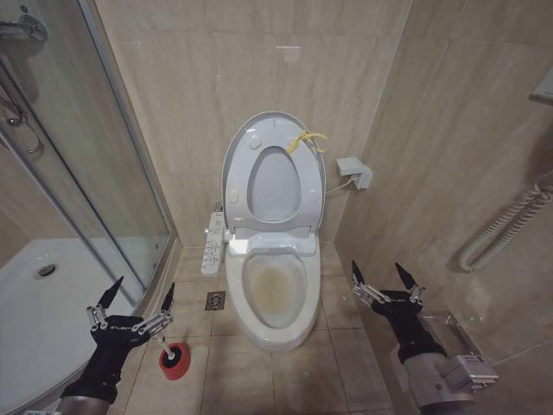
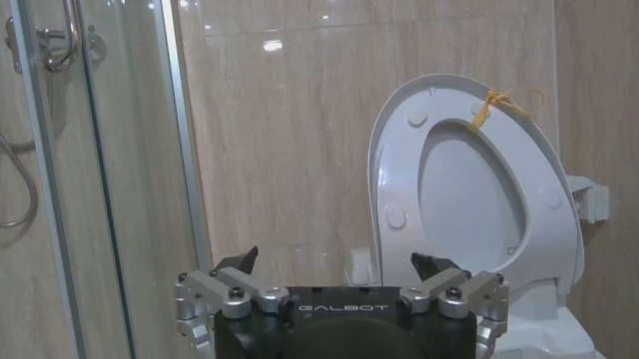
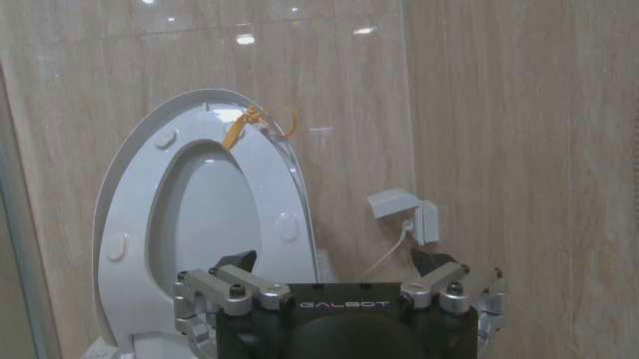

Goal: Open the toilet lid, clean the toilet bowl with a toilet brush, close the toilet lid, and flush.

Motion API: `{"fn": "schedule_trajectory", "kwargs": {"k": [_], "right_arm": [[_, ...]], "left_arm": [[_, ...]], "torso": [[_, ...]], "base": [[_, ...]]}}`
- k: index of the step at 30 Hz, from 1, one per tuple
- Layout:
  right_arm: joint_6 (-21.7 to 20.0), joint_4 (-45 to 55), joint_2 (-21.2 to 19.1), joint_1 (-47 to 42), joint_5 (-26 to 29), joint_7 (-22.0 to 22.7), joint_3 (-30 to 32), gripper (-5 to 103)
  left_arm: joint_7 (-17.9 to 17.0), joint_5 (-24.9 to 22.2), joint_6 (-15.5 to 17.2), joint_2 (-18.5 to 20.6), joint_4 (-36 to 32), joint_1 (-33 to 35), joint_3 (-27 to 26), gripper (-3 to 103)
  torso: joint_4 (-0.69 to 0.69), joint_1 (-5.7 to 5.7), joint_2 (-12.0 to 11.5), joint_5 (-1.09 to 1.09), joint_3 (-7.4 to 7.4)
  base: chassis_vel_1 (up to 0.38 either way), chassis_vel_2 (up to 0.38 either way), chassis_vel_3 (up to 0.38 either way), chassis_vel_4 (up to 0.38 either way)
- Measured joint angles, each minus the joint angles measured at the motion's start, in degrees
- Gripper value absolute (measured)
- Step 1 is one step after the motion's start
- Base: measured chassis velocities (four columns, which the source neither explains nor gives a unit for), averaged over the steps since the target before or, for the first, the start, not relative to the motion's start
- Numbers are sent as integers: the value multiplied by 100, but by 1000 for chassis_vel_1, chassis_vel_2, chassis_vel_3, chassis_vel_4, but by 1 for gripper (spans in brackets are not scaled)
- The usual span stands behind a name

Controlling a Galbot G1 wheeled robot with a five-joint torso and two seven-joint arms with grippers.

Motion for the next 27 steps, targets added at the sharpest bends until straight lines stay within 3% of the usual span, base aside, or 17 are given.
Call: {"fn": "schedule_trajectory", "kwargs": {"k": [27], "right_arm": [[0, 0, 0, 0, 0, 0, 0, 100]], "left_arm": [[-10, 1, -4, 5, 7, -3, 7, 100]], "torso": [[0, 0, 0, 0, 0]], "base": [[0, 0, 0, 0]]}}
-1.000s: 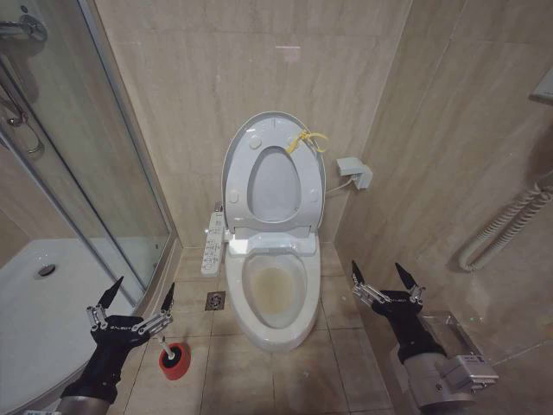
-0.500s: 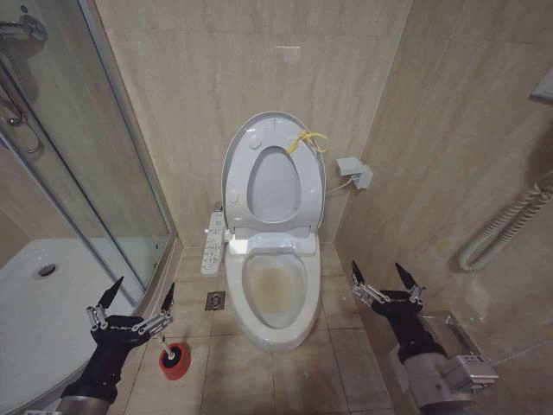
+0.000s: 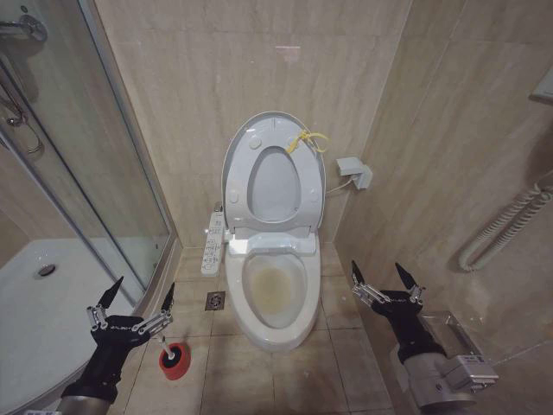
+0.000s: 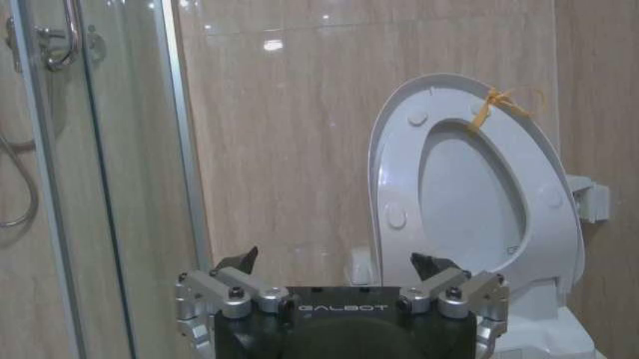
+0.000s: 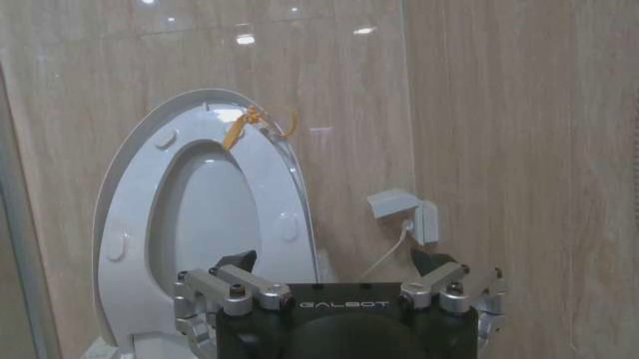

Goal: Open the toilet lid, clean the toilet bowl with a toilet brush, close the toilet lid, and flush.

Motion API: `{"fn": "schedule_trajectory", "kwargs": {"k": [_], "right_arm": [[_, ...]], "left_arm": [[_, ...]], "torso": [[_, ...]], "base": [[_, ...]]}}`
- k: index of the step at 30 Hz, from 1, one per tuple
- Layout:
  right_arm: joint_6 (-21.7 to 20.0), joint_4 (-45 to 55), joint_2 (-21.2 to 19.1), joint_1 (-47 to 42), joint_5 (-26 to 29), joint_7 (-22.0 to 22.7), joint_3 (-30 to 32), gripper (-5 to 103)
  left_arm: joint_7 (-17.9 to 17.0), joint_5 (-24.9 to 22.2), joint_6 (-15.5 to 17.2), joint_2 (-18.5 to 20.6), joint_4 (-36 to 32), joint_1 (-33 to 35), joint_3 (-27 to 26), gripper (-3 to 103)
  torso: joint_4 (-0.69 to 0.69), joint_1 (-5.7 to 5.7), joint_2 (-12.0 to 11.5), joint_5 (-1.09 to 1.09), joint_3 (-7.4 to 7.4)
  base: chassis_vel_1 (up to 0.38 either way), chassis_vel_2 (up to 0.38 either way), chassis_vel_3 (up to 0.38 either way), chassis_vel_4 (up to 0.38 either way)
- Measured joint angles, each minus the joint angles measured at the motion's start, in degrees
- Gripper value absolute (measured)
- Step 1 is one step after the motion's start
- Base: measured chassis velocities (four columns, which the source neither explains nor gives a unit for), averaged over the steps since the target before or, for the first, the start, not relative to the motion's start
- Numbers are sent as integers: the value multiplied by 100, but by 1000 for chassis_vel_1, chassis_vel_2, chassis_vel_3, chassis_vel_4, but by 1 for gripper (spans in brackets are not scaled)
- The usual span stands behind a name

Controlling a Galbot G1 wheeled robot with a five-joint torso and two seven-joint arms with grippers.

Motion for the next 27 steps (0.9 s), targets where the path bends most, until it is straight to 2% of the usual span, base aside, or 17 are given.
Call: {"fn": "schedule_trajectory", "kwargs": {"k": [19, 21, 22, 27], "right_arm": [[-19, 2, 4, -6, -16, -5, 8, 100], [-313, 17, 60, -105, -265, -104, 137, 100], [-511, 16, 106, -189, -440, -179, 240, 100], [-542, 20, 165, -171, -350, -198, 316, 100]], "left_arm": [[-1, 0, -2, 0, 0, 0, 0, 100], [-1, 0, -2, 0, 0, 0, 0, 100], [-1, 0, -2, 0, 0, 0, 0, 100], [-1, 0, -2, 1, 0, 0, 1, 100]], "torso": [[1, 0, 0, 0, 0], [2, 0, 0, 0, 0], [-2, 0, 0, 0, 0], [1, 0, 0, 0, 0]], "base": [[0, 0, 0, 0], [0, 0, 0, 0], [0, 0, 0, 0], [0, 0, 0, 0]]}}
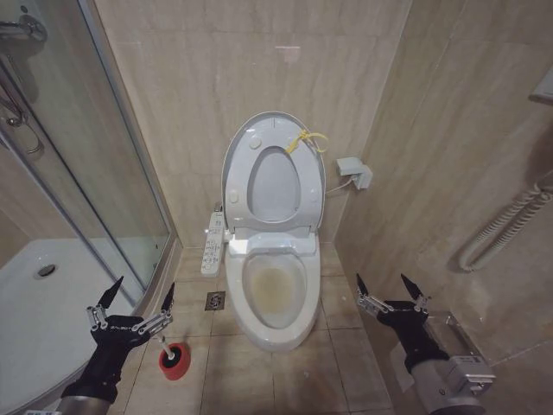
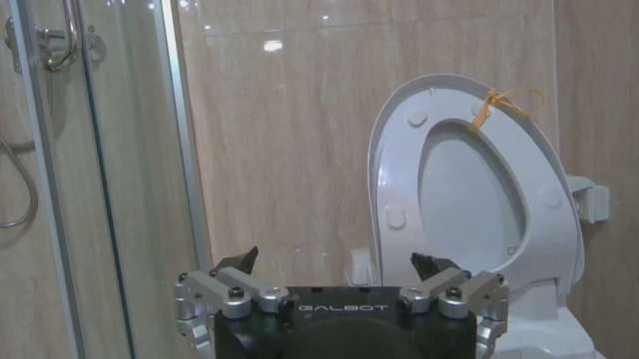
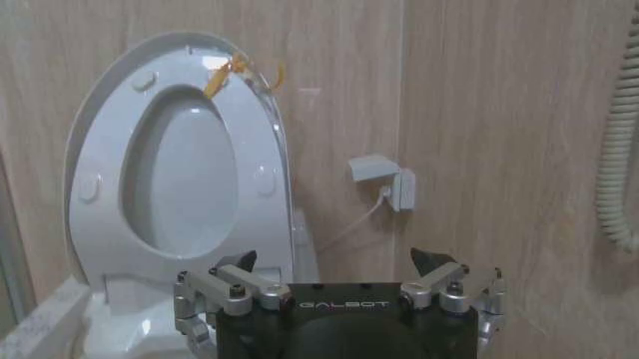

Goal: Open the toilet lid, clean the toilet bowl with a toilet brush, close the toilet lid, and flush.

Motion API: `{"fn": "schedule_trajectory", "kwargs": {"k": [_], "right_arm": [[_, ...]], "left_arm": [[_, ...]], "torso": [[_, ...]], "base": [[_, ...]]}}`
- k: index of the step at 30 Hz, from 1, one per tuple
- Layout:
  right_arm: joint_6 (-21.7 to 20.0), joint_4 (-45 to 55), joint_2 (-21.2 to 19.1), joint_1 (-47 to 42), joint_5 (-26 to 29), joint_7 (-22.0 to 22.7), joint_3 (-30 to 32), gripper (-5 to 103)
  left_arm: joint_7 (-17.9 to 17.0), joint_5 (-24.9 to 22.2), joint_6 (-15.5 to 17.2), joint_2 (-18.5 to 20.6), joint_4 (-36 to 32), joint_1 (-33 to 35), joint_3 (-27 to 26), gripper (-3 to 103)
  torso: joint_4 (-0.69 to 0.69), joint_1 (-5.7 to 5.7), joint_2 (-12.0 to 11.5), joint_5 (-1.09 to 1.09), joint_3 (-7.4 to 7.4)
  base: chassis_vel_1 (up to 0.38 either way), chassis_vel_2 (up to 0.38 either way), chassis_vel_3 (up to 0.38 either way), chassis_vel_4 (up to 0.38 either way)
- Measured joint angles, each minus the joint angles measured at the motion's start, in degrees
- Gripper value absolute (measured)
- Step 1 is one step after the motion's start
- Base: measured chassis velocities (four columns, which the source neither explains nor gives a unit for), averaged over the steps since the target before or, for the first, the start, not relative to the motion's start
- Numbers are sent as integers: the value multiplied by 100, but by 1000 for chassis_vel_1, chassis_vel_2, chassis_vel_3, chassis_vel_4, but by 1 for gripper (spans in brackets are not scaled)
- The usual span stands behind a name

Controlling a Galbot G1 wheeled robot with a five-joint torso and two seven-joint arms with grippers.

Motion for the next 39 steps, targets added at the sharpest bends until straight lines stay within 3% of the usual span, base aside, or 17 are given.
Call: {"fn": "schedule_trajectory", "kwargs": {"k": [15, 21, 30, 39], "right_arm": [[50, -51, -130, 556, 383, 61, -66, 100], [156, -644, -240, 1247, 454, 59, -147, 100], [729, -1839, -693, 2333, 895, 49, -286, 100], [547, -2774, -915, 3661, 764, -19, -492, 100]], "left_arm": [[0, 0, 0, 0, 0, 0, 0, 100], [0, 0, 0, 0, 0, 0, 0, 100], [-1, 0, -1, 0, 0, 0, 1, 100], [-1, 0, 0, 0, 0, 0, 1, 100]], "torso": [[-1, 0, 0, -1, 0], [0, 0, 0, 1, 0], [-1, 1, -1, 2, 1], [-1, 1, -1, 1, 1]], "base": [[0, 0, 0, 0], [0, 0, 0, 0], [0, 0, 0, 0], [0, 0, 0, 0]]}}
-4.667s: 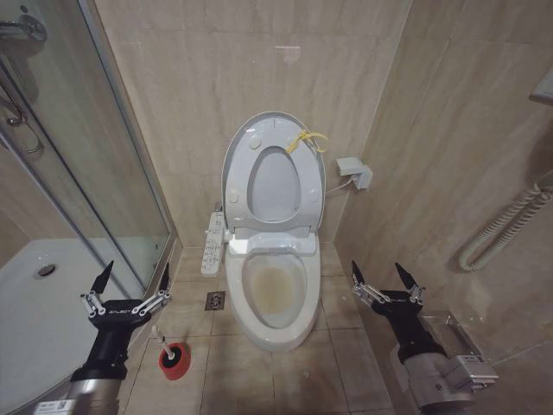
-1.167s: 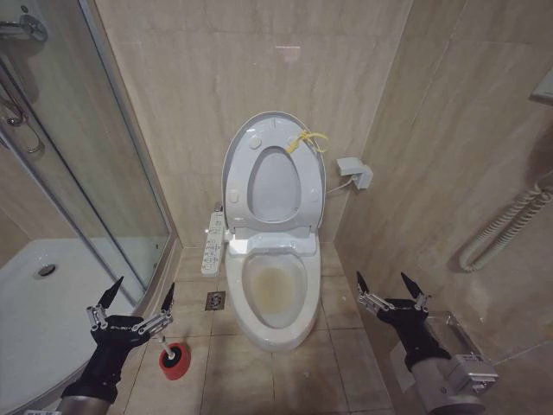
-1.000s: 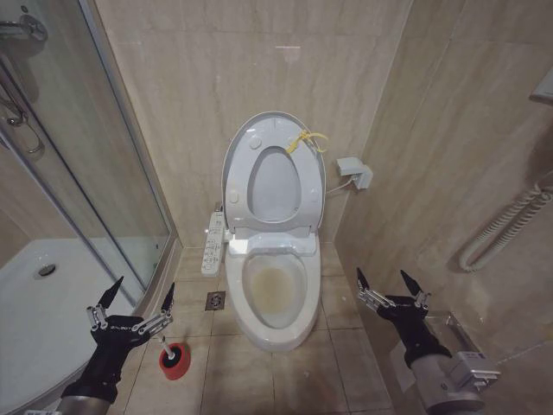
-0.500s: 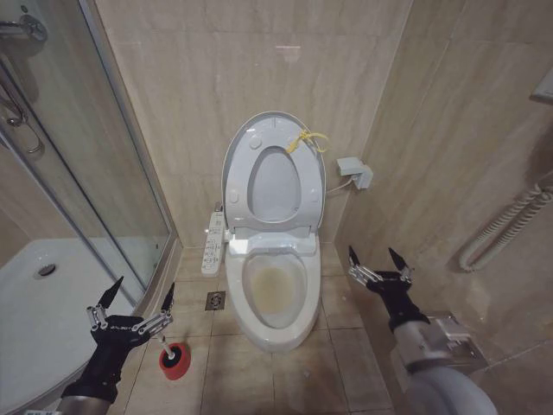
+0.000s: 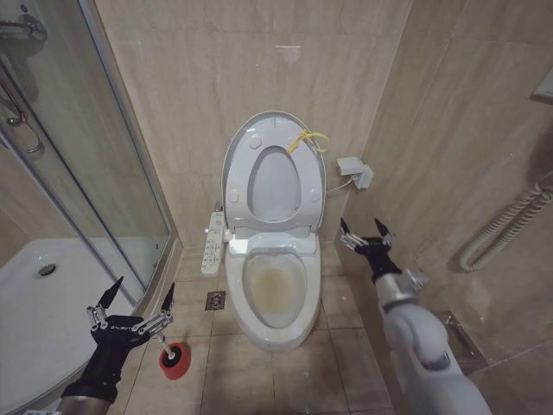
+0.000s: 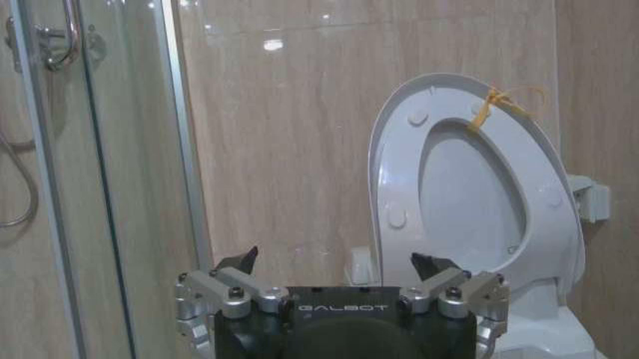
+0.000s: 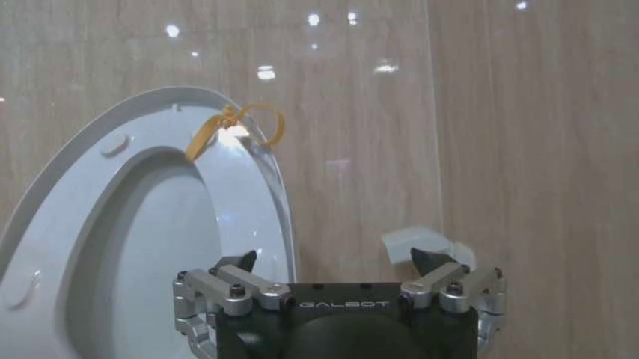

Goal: Open the toilet lid, clean the toilet bowl with a toilet brush, close the toilet lid, and flush.

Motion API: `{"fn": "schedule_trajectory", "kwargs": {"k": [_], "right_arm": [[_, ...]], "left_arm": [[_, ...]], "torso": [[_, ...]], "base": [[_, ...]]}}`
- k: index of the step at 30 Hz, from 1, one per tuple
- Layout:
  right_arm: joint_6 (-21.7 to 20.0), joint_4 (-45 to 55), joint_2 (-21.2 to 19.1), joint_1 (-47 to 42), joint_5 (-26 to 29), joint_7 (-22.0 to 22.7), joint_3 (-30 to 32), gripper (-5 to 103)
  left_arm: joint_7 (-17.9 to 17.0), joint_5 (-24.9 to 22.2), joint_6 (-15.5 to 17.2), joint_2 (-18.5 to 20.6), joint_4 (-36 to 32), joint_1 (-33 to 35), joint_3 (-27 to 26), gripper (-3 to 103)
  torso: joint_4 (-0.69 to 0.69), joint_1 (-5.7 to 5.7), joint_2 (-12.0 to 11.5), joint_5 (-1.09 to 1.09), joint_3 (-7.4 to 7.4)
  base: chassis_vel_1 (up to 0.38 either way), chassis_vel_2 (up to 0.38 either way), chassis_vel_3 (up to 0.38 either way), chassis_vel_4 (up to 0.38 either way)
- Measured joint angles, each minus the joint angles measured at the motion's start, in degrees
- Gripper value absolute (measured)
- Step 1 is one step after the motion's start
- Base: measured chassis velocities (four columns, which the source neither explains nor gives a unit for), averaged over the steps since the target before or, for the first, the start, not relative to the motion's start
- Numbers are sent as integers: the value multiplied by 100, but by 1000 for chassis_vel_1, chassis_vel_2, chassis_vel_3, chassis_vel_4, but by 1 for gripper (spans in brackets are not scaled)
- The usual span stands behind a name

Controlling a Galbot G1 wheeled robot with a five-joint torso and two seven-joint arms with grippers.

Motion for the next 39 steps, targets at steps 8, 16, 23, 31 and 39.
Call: {"fn": "schedule_trajectory", "kwargs": {"k": [8, 16, 23, 31, 39], "right_arm": [[36, -599, 73, 735, -130, 53, -133, 100], [81, -640, -17, 847, -158, 92, -72, 100], [241, -640, -214, 924, -161, 270, 28, 100], [349, -1340, -249, 1750, -262, 319, -208, 100], [344, -2139, -112, 2790, -575, 447, -505, 100]], "left_arm": [[0, 0, 0, 0, 0, 0, 0, 100], [0, 0, 0, 0, 0, 0, 0, 100], [0, 0, 0, 0, 0, 0, 0, 100], [0, 0, 0, 0, 0, 0, 0, 100], [0, 0, 0, 0, 0, -1, -1, 100]], "torso": [[0, -1, 1, 0, -1], [-1, 2, 0, -1, 0], [0, 3, -1, 0, 0], [0, -2, 1, 0, -2], [2, -1, 0, -1, -1]], "base": [[-13, 13, 11, -19], [-129, 128, 140, -135], [-113, 108, 106, -109], [-7, 6, 6, -9], [0, 0, 0, 0]]}}
